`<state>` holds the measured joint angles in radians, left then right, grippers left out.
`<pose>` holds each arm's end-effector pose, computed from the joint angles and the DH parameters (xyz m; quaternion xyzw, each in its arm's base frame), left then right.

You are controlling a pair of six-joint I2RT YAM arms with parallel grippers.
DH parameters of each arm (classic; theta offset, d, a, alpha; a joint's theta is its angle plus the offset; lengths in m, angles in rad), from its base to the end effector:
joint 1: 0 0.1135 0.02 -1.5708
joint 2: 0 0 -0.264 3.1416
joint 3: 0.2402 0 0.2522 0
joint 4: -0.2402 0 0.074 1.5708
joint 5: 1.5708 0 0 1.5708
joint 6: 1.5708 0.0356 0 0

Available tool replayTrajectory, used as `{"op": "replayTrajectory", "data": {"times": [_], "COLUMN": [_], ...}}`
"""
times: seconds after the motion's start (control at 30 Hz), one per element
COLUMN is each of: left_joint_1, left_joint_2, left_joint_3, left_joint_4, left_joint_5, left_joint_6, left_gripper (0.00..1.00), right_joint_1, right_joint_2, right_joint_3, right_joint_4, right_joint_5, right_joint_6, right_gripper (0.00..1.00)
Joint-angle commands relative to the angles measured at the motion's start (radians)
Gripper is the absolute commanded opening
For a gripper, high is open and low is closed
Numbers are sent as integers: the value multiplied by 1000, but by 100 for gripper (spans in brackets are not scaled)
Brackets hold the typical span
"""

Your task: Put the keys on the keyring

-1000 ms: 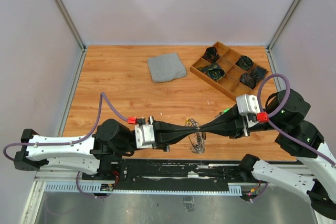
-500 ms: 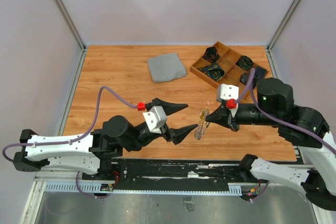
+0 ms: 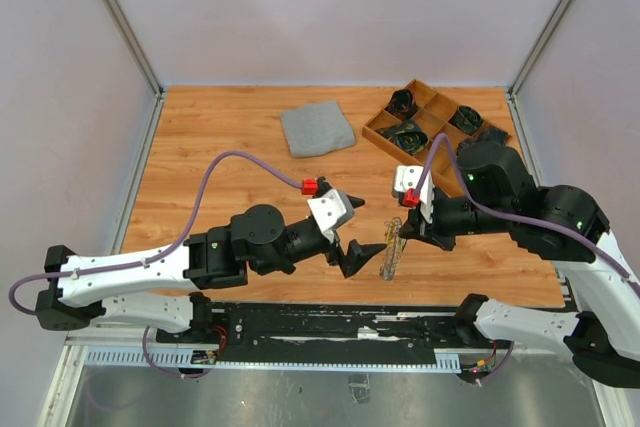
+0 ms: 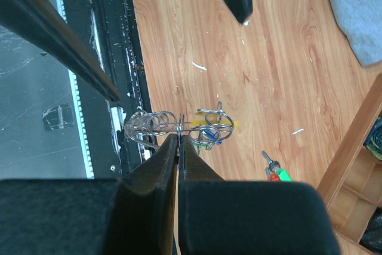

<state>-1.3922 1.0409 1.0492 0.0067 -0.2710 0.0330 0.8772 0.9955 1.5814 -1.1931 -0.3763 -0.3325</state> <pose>0.0519 -0.2338 0.4049 0.3818 0.5891 -0.3699 0.6086 0.0764 0.1124 0.4593 -0.5663 0.6668 0.2821 0.3938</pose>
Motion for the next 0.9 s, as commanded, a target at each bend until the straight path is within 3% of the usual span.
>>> {"op": "replayTrajectory", "data": {"times": [0.0,0.1,0.3,0.43,0.87], "left_joint_1": [1,1,1,1,2], "left_joint_2": [11,-11,-19,-8,16], "left_joint_3": [35,6,12,20,47], "left_joint_4": [-27,16,33,26,-1], "left_joint_5": [73,133,237,281,342], "left_joint_6": [1,42,125,152,143], "left_gripper": [92,86,49,38,38], "right_joint_1": [17,17,17,17,17], "right_joint_2": [6,4,3,-7,-23], "right_joint_3": [53,51,48,50,38], "right_joint_4": [-45,-45,-42,-32,-9], "right_joint_5": [-88,-168,-285,-316,-307], "right_joint_6": [-51,-70,-94,-97,-83], "right_gripper": [1,1,0,0,1]}}
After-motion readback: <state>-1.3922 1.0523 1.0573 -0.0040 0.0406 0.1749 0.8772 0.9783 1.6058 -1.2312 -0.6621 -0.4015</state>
